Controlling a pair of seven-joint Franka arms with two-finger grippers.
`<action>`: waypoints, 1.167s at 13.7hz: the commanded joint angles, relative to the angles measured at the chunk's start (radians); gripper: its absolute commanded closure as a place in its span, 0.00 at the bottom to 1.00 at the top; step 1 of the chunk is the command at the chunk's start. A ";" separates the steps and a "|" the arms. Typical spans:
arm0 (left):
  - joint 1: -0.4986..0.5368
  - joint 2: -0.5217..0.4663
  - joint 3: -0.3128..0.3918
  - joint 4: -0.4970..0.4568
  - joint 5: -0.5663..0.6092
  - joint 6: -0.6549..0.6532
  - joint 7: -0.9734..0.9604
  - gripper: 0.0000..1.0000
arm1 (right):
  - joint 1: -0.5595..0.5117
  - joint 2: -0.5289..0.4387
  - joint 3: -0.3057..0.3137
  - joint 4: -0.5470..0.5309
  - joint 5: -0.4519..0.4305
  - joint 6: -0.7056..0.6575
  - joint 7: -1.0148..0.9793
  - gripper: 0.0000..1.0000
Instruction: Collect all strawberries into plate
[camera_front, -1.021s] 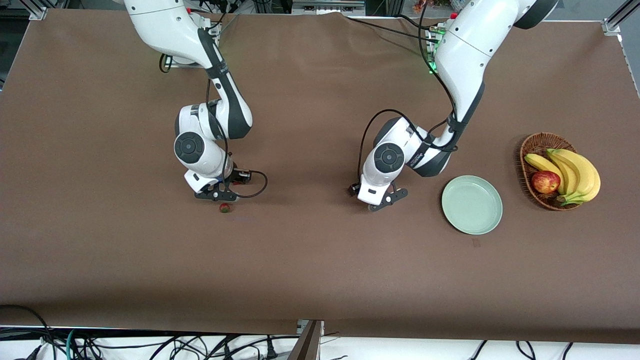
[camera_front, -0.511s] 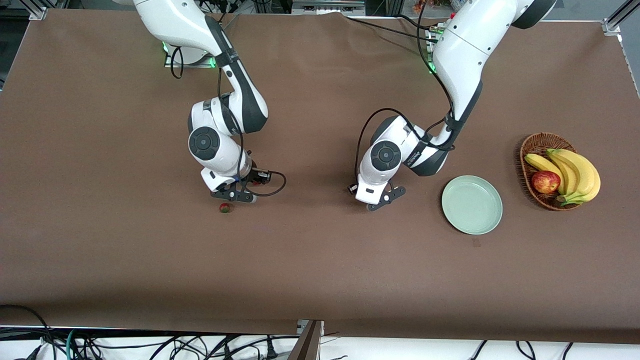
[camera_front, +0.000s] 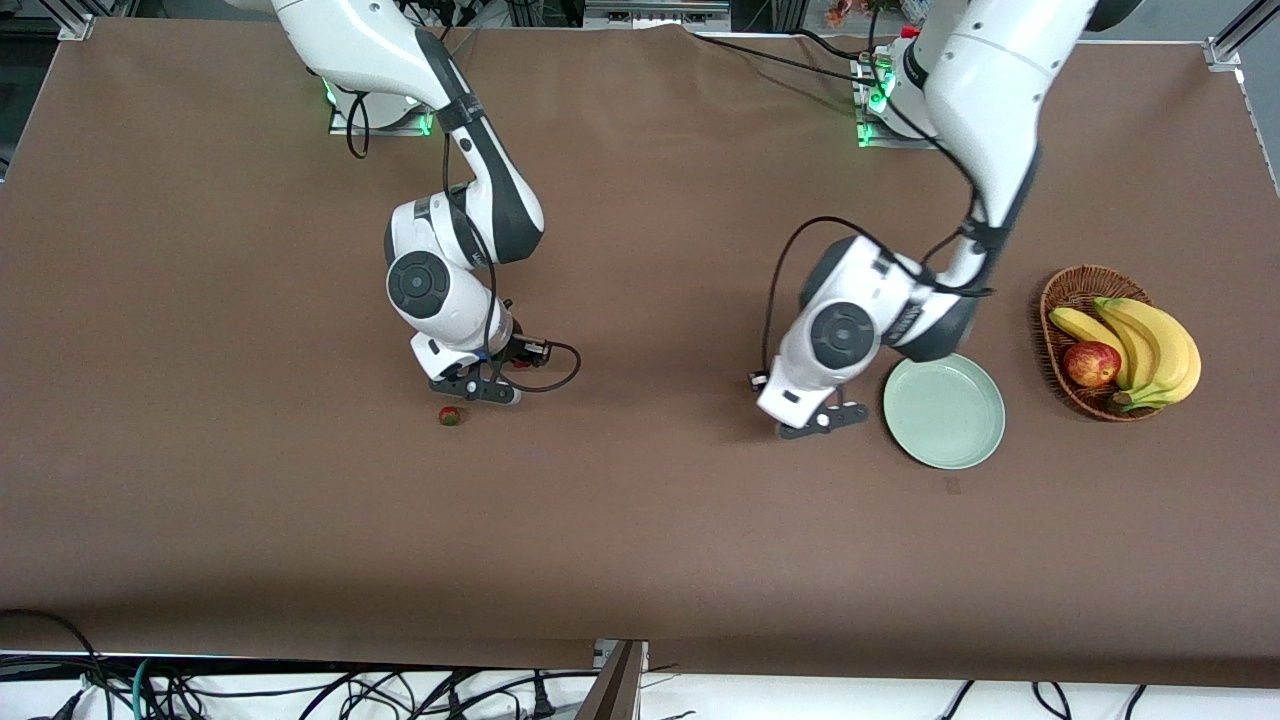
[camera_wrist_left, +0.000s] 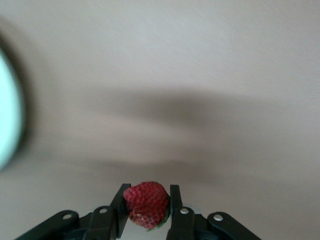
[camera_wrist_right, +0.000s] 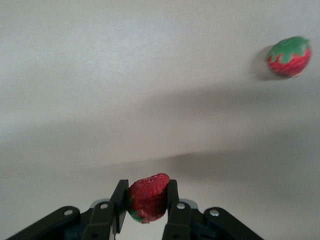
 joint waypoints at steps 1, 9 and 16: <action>0.101 -0.044 -0.011 -0.017 0.025 -0.051 0.322 1.00 | 0.008 0.050 0.043 0.097 0.015 -0.015 0.114 0.85; 0.348 0.025 -0.014 0.020 -0.049 -0.018 1.115 0.60 | 0.186 0.329 0.051 0.468 0.010 0.074 0.603 0.74; 0.350 0.016 -0.019 0.017 -0.066 -0.061 1.103 0.00 | 0.307 0.464 0.046 0.507 0.003 0.339 0.822 0.27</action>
